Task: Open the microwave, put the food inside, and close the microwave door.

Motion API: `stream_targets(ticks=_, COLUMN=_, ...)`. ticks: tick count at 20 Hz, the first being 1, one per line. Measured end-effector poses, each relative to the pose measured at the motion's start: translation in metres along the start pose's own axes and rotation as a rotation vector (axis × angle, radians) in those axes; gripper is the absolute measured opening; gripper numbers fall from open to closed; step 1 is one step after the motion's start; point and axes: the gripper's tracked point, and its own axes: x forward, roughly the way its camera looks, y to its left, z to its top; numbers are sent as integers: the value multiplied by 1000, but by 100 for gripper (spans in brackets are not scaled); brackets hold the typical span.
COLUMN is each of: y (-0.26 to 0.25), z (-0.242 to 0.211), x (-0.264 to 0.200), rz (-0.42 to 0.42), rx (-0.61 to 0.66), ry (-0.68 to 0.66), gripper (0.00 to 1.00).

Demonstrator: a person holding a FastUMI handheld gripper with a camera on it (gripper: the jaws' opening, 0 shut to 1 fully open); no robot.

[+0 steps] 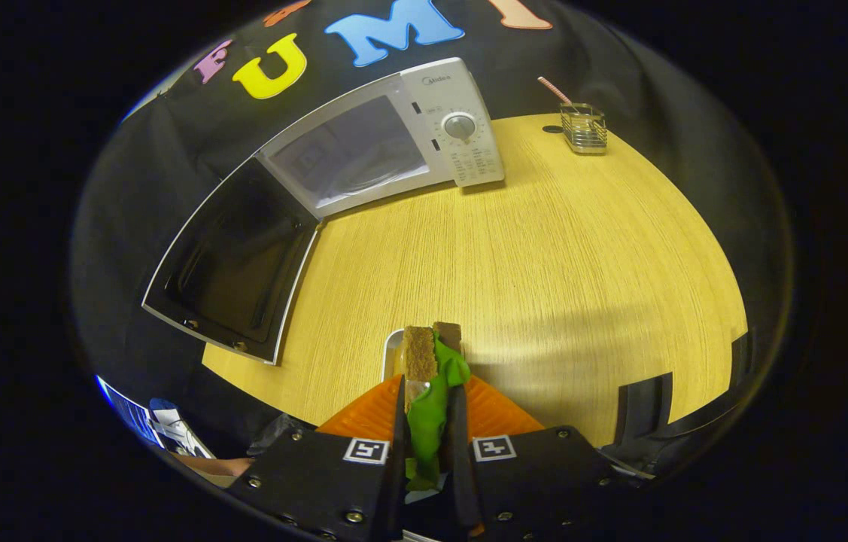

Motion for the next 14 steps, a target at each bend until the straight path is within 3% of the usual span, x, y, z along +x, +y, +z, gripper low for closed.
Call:
stream_targets(ticks=8, y=22, z=22, x=-27, rz=2, rx=51, ry=-78, gripper=26)
stream_targets(ticks=14, y=56, z=61, x=-35, rz=85, rx=137, ry=-181, gripper=26)
